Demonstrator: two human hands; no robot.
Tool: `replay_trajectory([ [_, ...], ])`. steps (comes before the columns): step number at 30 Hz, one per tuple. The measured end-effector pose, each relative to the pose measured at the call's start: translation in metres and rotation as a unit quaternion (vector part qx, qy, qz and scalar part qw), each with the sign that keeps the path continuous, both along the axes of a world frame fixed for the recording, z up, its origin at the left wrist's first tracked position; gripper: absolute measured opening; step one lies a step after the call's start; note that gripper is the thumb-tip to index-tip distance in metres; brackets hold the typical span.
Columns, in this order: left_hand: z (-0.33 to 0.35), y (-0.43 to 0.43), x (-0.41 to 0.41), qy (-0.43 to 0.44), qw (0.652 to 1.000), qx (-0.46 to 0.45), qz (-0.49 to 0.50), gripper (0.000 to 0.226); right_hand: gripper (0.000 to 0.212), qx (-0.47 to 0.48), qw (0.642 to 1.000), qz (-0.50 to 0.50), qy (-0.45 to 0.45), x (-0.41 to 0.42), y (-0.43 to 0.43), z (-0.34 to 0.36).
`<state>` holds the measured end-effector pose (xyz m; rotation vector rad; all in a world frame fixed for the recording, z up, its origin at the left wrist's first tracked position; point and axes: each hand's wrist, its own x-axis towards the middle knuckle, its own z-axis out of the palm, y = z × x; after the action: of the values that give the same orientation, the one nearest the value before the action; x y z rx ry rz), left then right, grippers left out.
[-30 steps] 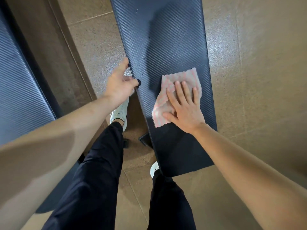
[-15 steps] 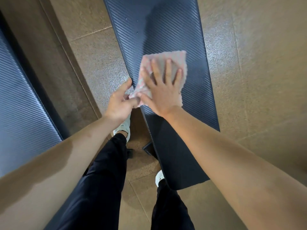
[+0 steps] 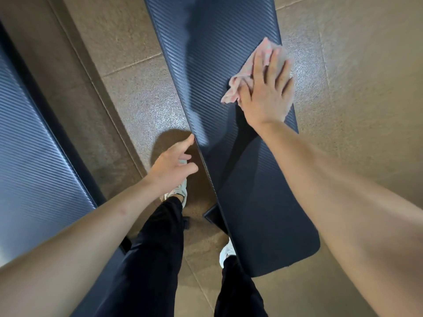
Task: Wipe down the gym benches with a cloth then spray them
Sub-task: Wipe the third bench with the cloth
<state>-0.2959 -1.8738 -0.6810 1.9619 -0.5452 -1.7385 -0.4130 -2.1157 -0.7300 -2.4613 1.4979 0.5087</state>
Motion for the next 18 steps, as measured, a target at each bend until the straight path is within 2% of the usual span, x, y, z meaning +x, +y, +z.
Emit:
replay_trajectory([
  [3, -0.002, -0.002, 0.023, -0.003, 1.0, 0.004, 0.0, 0.07, 0.076, 0.024, 0.998, 0.054, 0.003, 0.032, 0.031, 0.005],
  [8, -0.008, -0.024, 0.065, -0.109, 0.99, -0.01, 0.092, 0.049, 0.081, 0.037, 0.96, 0.279, 0.003, 0.055, 0.071, 0.002],
  [11, -0.013, -0.04, 0.087, -0.13, 0.981, -0.039, 0.137, 0.06, 0.078, 0.039, 0.936, 0.349, -0.005, 0.048, 0.042, 0.0],
  [13, -0.015, -0.052, 0.097, -0.134, 0.982, -0.042, 0.13, 0.063, 0.079, 0.034, 0.937, 0.347, -0.007, 0.04, 0.012, -0.002],
  [18, -0.01, -0.084, 0.103, -0.107, 0.988, -0.077, 0.084, 0.079, 0.077, 0.006, 0.987, 0.163, 0.005, 0.037, -0.038, -0.004],
])
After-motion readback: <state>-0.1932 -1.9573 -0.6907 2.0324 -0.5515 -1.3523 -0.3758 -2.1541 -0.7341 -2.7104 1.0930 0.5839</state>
